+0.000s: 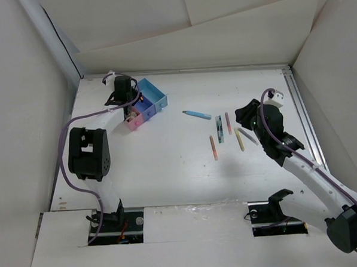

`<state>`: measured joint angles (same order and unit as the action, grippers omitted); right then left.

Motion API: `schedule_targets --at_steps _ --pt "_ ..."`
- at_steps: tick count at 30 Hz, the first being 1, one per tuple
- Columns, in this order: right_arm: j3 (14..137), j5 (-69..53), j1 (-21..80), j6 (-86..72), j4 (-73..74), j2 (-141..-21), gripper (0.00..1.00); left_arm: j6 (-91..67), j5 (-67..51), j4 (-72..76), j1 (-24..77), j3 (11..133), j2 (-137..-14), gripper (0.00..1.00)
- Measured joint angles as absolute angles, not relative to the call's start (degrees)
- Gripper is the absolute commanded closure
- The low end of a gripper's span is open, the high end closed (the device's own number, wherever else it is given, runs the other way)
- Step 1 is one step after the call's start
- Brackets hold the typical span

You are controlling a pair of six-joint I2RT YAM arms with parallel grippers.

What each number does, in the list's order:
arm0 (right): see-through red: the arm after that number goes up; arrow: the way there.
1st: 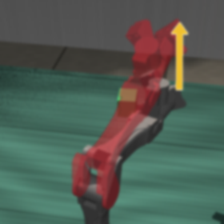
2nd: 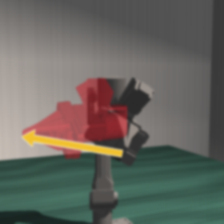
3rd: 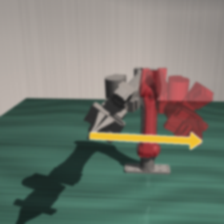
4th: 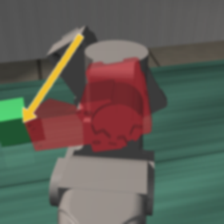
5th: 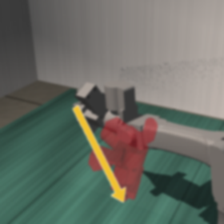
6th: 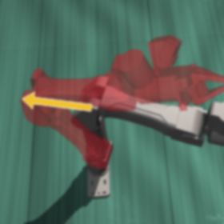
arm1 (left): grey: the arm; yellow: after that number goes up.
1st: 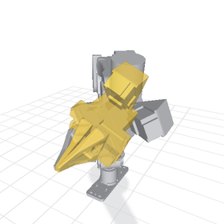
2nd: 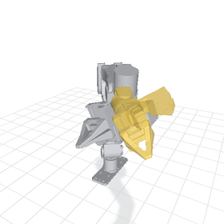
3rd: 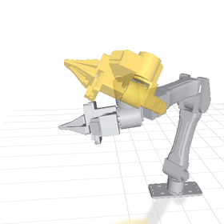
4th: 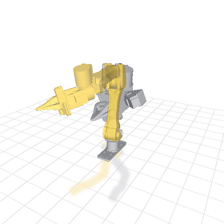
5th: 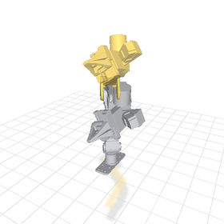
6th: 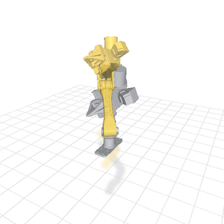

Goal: Sort the stationery into containers
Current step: Place the pen in the storage box.

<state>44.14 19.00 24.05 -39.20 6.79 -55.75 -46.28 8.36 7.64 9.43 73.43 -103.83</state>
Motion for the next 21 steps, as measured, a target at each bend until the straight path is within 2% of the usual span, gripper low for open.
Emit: schedule_targets --at_steps 8,21 --pt "44.14 19.0 24.08 -38.98 6.52 -56.42 0.58 -46.68 11.09 6.83 9.65 73.63 -105.97 1.0" --pt "44.14 18.96 24.45 -38.52 5.91 -58.24 0.57 -46.61 13.65 5.78 9.65 73.76 -108.38 0.73"
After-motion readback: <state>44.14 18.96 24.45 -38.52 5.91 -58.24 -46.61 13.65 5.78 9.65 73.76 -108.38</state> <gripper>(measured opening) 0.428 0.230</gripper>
